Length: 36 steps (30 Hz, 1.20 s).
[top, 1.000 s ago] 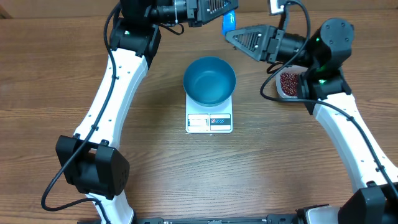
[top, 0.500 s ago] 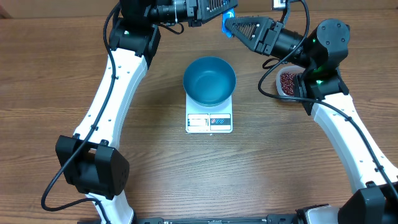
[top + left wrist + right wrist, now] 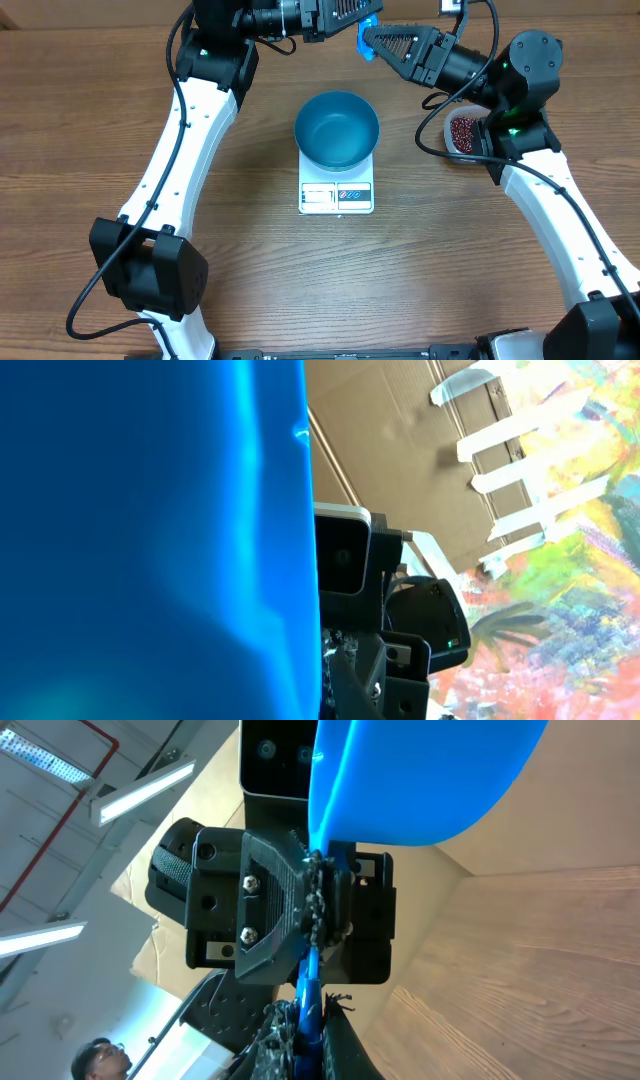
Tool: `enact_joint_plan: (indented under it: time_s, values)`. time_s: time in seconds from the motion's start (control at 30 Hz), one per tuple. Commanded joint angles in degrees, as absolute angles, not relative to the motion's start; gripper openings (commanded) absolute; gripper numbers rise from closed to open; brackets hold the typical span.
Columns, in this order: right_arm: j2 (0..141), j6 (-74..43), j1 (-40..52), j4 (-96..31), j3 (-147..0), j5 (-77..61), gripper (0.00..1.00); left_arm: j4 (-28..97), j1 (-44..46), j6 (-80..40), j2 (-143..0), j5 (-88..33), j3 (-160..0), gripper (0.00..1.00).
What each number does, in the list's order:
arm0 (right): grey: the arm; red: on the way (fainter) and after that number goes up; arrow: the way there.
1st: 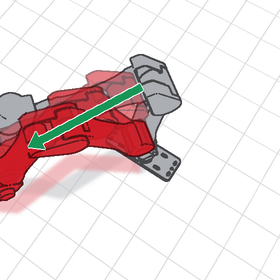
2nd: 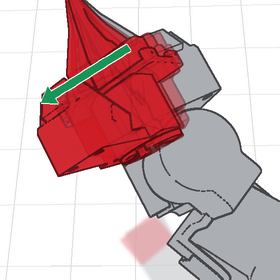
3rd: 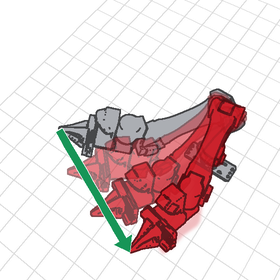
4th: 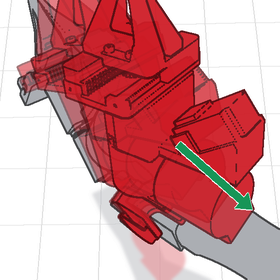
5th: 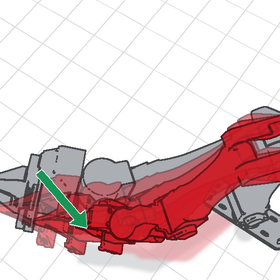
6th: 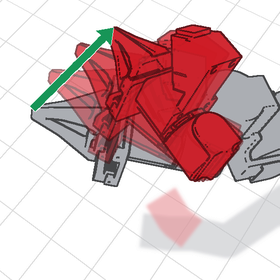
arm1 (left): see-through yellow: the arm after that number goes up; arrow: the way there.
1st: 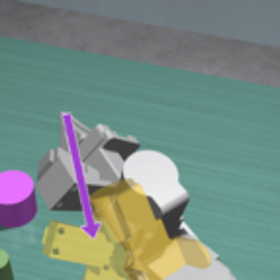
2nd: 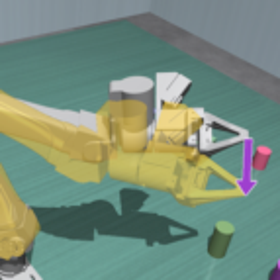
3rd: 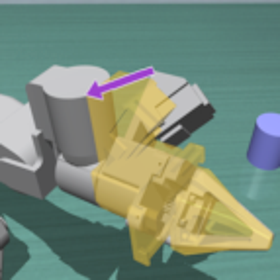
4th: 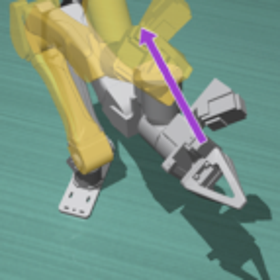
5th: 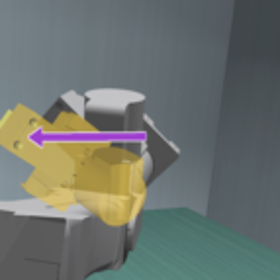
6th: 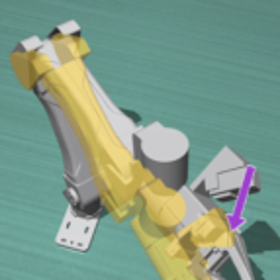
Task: Scoop item into bowl and weigh 150g on scale
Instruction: 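Bring the right gripper to the scoop handle and grasp it, then open the left gripper, releasing the scoop to the right gripper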
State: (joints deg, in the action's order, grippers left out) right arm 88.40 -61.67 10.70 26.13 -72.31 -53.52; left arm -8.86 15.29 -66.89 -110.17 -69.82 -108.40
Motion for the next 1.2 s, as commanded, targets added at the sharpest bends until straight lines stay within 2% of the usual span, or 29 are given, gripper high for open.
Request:
enact_joint_plan:
  time_s: [0.0,0.03,0.07,0.13,0.2,0.27,0.4,0.63,0.87,1.0,1.17]
  values:
    - [88.2,-61.3,10.9,26.7,-73.3,-53.2,0.04,-9.0,15.4,-64.7,-108.5,-69.0,-109.3,0.05]
    - [88.2,-61.3,10.9,26.7,-73.3,-53.3,0.04,-9.0,15.4,-64.4,-108.5,-69.0,-109.3,0.07]
    - [88.2,-61.3,10.9,26.7,-73.3,-53.5,0.04,-9.0,15.4,-64.0,-108.5,-69.0,-109.3,0.17]
    - [88.2,-61.3,10.9,26.7,-73.3,-54.0,0.04,-8.8,15.4,-62.3,-108.5,-69.1,-109.3,0.51]
    - [88.2,-61.3,10.9,26.7,-73.3,-54.5,0.04,-8.8,15.4,-59.1,-108.5,-69.0,-109.3,0.72]
    - [88.2,-61.2,10.9,26.7,-73.3,-55.3,0.04,-8.7,15.4,-55.4,-108.5,-69.0,-109.2,0.83]
    - [88.2,-58.8,10.5,26.2,-73.3,-57.3,0.04,-7.4,15.0,-49.1,-108.5,-68.9,-109.2,0.99]
    - [88.2,-50.3,8.2,17.0,-73.3,-62.7,0.04,-2.5,12.7,-43.0,-108.5,-67.5,-109.2,1.0]
    - [88.2,-47.6,4.8,11.6,-73.3,-69.8,0.04,13.4,10.9,-32.8,-108.5,-61.9,-109.2,0.99]
    - [88.2,-40.9,0.9,1.1,-73.3,-69.8,0.04,14.8,10.1,-31.3,-108.5,-61.8,-109.2,0.99]
    - [88.2,-27.6,-4.9,-19.9,-73.3,-68.4,0.04,15.9,8.3,-31.3,-108.5,-61.0,-109.2,1.0]
